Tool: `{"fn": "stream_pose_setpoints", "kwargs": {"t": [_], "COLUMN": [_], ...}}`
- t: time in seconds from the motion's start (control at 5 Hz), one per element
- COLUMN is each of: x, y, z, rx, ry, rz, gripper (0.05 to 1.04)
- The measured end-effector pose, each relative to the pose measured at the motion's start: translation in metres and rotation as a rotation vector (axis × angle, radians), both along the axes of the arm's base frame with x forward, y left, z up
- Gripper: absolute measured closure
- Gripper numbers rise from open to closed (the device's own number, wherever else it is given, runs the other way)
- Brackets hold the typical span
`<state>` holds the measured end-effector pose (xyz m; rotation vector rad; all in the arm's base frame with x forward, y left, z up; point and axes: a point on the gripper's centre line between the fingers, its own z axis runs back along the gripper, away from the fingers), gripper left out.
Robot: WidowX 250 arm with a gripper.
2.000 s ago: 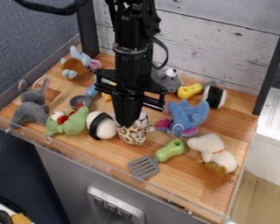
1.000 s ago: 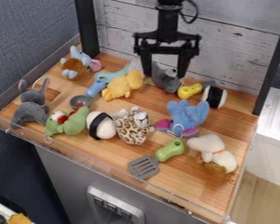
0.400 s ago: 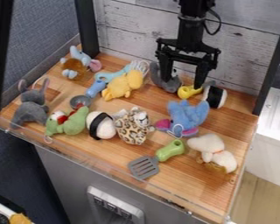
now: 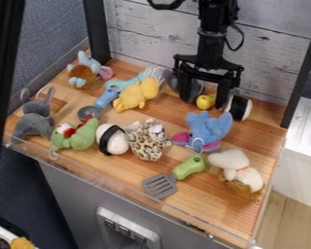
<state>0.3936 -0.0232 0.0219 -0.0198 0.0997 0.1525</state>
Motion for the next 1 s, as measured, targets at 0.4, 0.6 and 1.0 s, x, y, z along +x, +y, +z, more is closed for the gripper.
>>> {"fn": "stream_pose_setpoints", "kwargs": {"t": [0.4,0.6,1.0], "x": [0.0,0.001,0.002], "y": [0.018,0.019,0.026], "z": [-0.013,-0.013,-0.013], "rx": [0.006,0.002,-0.012], "ry": [-0.007,-0.017,-0.028], "rz": [0.238,0.258,0.104], "gripper": [0.085,0.133,0.712]}}
